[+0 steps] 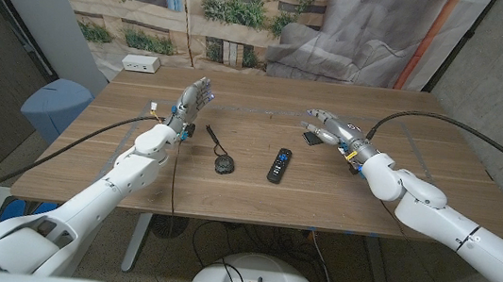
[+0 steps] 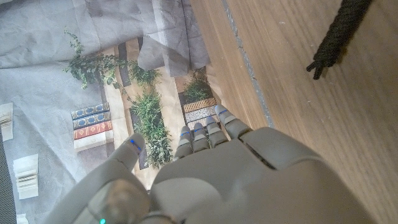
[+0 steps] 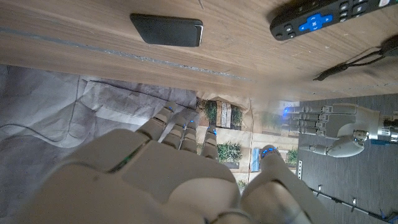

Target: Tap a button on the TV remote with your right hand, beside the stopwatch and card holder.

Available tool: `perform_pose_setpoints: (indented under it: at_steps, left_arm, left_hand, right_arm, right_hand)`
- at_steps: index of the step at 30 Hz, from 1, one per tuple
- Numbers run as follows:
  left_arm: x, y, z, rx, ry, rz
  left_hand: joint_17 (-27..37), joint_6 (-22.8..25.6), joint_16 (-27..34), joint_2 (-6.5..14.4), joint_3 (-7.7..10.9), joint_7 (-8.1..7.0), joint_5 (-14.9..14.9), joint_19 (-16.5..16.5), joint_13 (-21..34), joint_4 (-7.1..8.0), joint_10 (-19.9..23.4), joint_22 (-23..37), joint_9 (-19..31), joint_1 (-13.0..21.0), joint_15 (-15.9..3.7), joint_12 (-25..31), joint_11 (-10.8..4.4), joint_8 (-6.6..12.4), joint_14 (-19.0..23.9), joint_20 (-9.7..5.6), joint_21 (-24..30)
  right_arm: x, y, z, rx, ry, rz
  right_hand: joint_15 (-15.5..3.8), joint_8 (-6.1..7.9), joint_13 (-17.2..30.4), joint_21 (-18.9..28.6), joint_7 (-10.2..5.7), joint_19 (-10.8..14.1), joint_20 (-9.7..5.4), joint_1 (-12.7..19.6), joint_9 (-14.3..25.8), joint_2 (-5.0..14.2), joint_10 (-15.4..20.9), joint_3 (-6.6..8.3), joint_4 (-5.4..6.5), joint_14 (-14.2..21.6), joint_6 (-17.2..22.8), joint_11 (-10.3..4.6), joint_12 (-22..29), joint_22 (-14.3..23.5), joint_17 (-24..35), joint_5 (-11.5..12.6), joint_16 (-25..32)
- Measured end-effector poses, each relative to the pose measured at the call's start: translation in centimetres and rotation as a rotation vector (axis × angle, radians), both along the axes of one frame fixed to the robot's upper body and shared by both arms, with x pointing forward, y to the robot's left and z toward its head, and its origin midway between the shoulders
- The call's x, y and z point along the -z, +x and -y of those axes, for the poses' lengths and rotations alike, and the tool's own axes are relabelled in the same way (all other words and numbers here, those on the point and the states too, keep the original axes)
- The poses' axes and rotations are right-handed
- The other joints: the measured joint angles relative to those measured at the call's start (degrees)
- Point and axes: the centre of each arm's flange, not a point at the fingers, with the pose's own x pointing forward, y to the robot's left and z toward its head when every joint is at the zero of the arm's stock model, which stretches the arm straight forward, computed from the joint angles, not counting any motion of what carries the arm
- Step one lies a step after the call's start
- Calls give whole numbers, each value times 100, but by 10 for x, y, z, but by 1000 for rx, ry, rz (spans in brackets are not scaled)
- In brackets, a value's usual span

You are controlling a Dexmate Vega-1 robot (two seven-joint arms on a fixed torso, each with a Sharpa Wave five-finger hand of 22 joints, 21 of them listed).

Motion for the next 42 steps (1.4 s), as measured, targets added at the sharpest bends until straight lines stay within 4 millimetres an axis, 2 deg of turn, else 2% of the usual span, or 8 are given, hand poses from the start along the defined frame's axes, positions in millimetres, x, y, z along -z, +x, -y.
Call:
perform_pose_setpoints:
  at_steps: [5, 14, 18, 20, 26, 33, 40, 42]
  left_arm:
    - [1, -1, -1, -2, 0, -5]
    - [4, -4, -3, -6, 5, -13]
    - [4, -6, -4, -6, 10, -13]
    - [4, -7, -5, -6, 13, -13]
    - [5, -8, -7, -5, 19, -12]
    - [5, -9, -8, 2, 24, 0]
    - [7, -11, -11, 11, 24, 8]
    - [8, -11, -12, 11, 24, 8]
  left_hand:
    - [0, 0, 0, 0, 7, 0, 0, 0, 0, -7, 0, 0, 0, 0, 0, 0, 0, 0, 0, 0, 0]
    - [0, 0, 0, 0, 54, 0, 0, 0, 0, -5, 0, 0, 0, 0, 22, 0, 0, 0, 22, 0, 0]
    - [0, 0, 0, 0, 54, 0, 0, 0, 0, -5, 0, 16, 0, 0, 22, 0, 0, 0, 22, 0, 0]
    - [0, 0, 0, 0, 54, 0, 0, 0, 0, -5, 0, 16, 0, 0, 22, 0, 0, 0, 22, 0, 0]
    - [-1, 0, -1, 0, 54, 0, 0, 0, 0, -5, -1, 16, 0, 0, 22, 0, 0, 0, 22, 0, 0]
    - [0, 0, -2, 0, 77, 0, 0, 0, 0, 19, -1, 15, 0, 0, 22, 0, 0, 0, 22, 0, 0]
    - [0, -1, -2, 0, 101, 0, 0, -31, 0, -5, -1, 15, 0, 0, 22, 0, 0, 0, 21, -31, 0]
    - [0, 0, -2, 0, 101, 0, 0, -31, 0, -5, -1, 15, 0, 0, 22, 0, 0, 0, 21, -31, 0]
  right_arm:
    - [3, -3, -2, 21, -63, 4]
    - [10, -5, -6, 35, -157, 2]
    - [13, -6, -8, 28, -194, 0]
    - [14, -7, -10, 24, -213, 0]
    - [18, -8, -13, 14, -252, 0]
    - [25, -11, -18, 8, -300, -10]
    - [31, -12, -24, 4, -334, -22]
    - [34, -12, -27, 2, -345, -27]
  right_hand:
    - [53, 0, -25, 0, -115, -238, 76, -1, 0, -1, -136, 9, 40, -196, -63, -10, 0, 0, 0, 0, 0]
    - [206, 0, -28, -21, -307, -387, 145, -62, 1, -59, -297, -17, 113, -366, -16, -31, 0, 0, 5, -49, 0]
    - [236, 0, -27, -21, -328, -439, 155, -115, 1, -8, -373, -23, 151, -396, -37, -38, 0, 12, 16, -49, 6]
    - [256, 0, -27, -21, -338, -439, 155, -181, 1, -75, -403, -15, 159, -416, -46, -8, 0, 29, 16, -49, 24]
    - [259, 0, -27, -21, -339, -481, 115, -181, 1, -75, -599, -38, 215, -479, -47, 26, 0, 29, 39, -49, 46]
    - [307, 0, -27, -21, -431, -585, 133, -181, 1, -75, -810, -69, 278, -612, -140, 9, 0, 29, 43, -49, 45]
    - [297, -30, -26, -21, -510, -736, 152, -181, 2, -75, -962, -88, 354, -662, -345, 20, 0, 28, 69, -49, 45]
    - [297, -30, -26, -21, -510, -859, 147, -181, 2, -75, -983, -103, 387, -662, -345, 40, 0, 28, 87, -49, 45]
